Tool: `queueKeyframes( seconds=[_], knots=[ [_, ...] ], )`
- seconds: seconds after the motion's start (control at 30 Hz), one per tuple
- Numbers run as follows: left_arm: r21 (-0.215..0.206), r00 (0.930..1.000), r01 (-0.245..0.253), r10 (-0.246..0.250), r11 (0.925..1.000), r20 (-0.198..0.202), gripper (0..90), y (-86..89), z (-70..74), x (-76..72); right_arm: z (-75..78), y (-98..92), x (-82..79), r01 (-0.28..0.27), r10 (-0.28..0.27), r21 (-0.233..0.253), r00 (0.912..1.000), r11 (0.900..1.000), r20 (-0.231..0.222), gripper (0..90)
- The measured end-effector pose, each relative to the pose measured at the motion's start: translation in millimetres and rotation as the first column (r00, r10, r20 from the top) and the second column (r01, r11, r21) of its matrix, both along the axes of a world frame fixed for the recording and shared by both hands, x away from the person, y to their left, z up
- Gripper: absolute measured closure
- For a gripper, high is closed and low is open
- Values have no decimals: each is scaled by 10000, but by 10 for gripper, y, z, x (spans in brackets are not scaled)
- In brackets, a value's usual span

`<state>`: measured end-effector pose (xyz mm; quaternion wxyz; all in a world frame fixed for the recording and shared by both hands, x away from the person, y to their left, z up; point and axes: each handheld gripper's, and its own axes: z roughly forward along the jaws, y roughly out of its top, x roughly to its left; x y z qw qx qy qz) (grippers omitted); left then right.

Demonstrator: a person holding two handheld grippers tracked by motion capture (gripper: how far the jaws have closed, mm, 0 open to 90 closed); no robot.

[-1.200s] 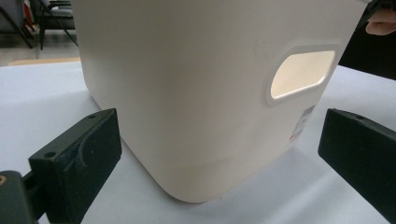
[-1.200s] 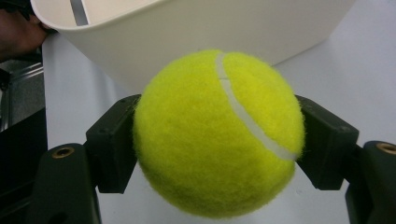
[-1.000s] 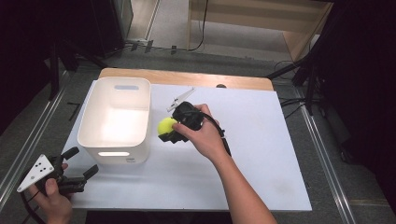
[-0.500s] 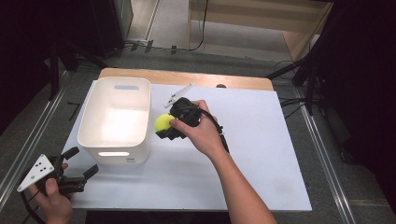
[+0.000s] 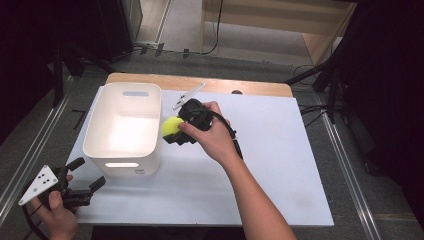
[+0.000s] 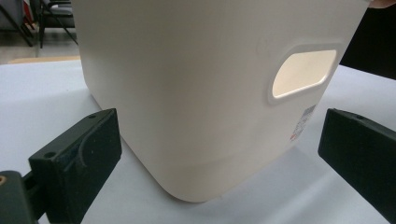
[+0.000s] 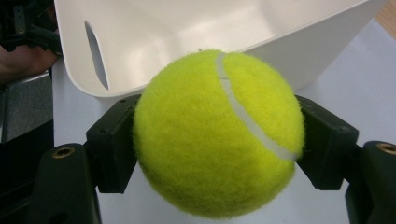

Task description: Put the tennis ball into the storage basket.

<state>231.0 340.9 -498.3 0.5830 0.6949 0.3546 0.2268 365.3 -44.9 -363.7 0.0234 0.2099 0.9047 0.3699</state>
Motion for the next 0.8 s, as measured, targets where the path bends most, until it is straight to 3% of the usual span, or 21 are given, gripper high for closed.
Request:
queueKeyframes(
  seconds=[0.8],
  knots=[
    [-4,10000,10,-10,10000,-1,0,-1,0,0,161,218,43,-277,272,176,9992,9995,290,228]
  ],
)
